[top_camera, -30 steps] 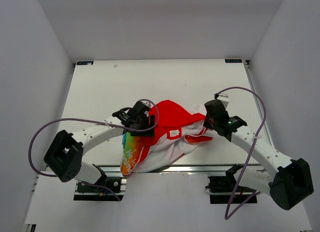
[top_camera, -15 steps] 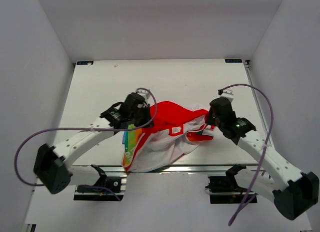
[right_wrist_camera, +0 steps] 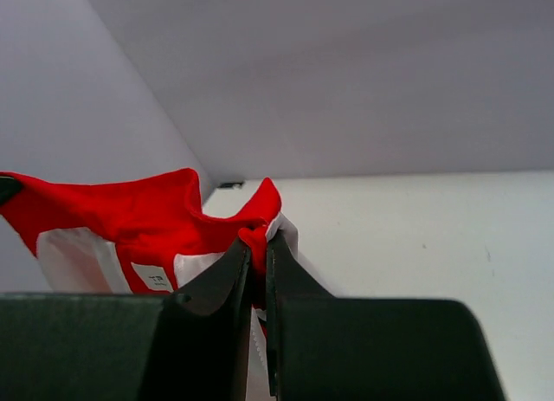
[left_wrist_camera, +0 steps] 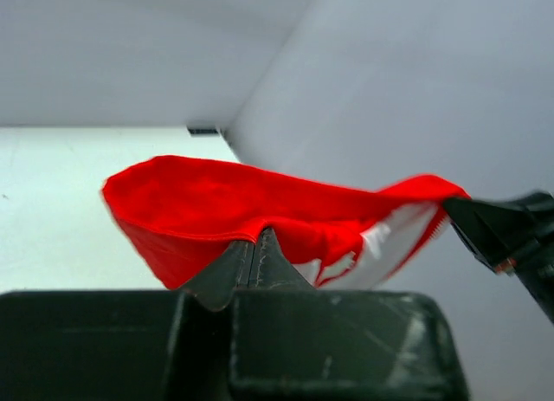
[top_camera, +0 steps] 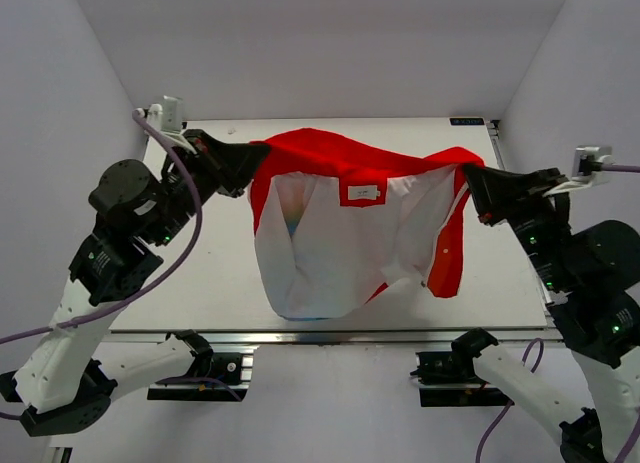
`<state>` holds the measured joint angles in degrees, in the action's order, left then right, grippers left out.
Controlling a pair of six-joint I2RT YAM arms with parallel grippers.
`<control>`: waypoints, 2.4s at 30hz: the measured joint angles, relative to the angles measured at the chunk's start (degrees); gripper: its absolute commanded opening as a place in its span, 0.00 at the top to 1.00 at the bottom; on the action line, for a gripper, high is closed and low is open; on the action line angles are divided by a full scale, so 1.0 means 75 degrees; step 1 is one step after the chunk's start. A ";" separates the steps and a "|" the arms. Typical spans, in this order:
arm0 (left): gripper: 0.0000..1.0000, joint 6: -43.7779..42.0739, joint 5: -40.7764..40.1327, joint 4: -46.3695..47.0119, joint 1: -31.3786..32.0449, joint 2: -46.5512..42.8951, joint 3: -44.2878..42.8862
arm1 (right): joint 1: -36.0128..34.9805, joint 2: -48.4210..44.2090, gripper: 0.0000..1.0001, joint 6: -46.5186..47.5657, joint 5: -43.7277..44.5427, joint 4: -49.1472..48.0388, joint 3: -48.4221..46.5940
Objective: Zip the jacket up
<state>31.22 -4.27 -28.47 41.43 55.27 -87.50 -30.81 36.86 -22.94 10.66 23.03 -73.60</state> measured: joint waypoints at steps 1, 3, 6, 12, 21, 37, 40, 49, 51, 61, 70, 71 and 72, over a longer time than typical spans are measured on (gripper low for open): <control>1.00 0.0073 -0.0169 0.0003 0.0003 -0.0009 -0.0125 | 0.0000 0.0026 1.00 0.0006 -0.0061 -0.0038 -0.0213; 1.00 0.0207 -0.0469 -0.0009 0.0003 -0.0041 -0.0210 | 0.0000 0.0143 1.00 -0.0006 -0.0163 -0.0076 -0.0507; 1.00 0.0364 -0.0921 -0.0140 0.0006 0.0032 -0.0213 | 0.0000 0.0495 1.00 -0.0064 -0.0154 -0.0050 -0.0609; 1.00 0.0699 -0.2253 -0.0545 0.0006 0.1824 -0.0915 | 0.0000 0.2259 1.00 -0.0408 0.0976 0.0213 -0.0627; 0.47 0.1209 -0.3025 -0.2270 -0.0866 0.9725 -0.6612 | 0.0627 0.9227 0.91 -0.1475 0.2460 0.1859 -0.4811; 0.02 0.0691 -0.1652 -0.1402 -0.1483 0.8344 -0.3620 | 0.0860 0.7941 0.11 -0.0391 0.0294 0.1198 -0.2017; 0.02 0.0842 -0.1731 -0.1087 -0.1413 0.6429 -0.1807 | 0.0839 0.6583 0.11 -0.0251 0.0178 0.0930 -0.0691; 0.02 0.1769 -0.1533 -0.1032 -0.2407 0.3660 0.3351 | 0.0536 0.5971 0.11 -0.0099 0.0178 0.1160 0.2069; 0.02 0.1883 -0.1574 -0.1233 -0.2763 0.3829 0.3707 | 0.0539 0.6047 0.11 -0.0108 0.0227 0.1230 0.2101; 0.07 0.1970 -0.1606 -0.0793 -0.4060 0.5394 0.3786 | 0.0539 0.5706 0.11 -0.0085 0.0522 0.1078 0.2180; 0.73 0.1693 -0.1498 -0.0038 -0.4054 0.6315 0.3308 | 0.0539 0.5435 0.11 -0.0099 0.0778 0.1279 0.2180; 0.84 0.1684 -0.1443 0.0125 -0.4062 0.6318 0.3340 | 0.0539 0.5359 0.11 -0.0114 0.0799 0.1297 0.2180; 1.00 0.1655 -0.1416 0.0262 -0.4062 0.6321 0.3381 | 0.0539 0.5275 0.11 -0.0125 0.0836 0.1311 0.2180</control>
<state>43.64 -14.90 -26.50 10.96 102.67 -62.15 -26.76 76.42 -23.88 16.93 32.86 -57.25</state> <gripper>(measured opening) 0.218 0.894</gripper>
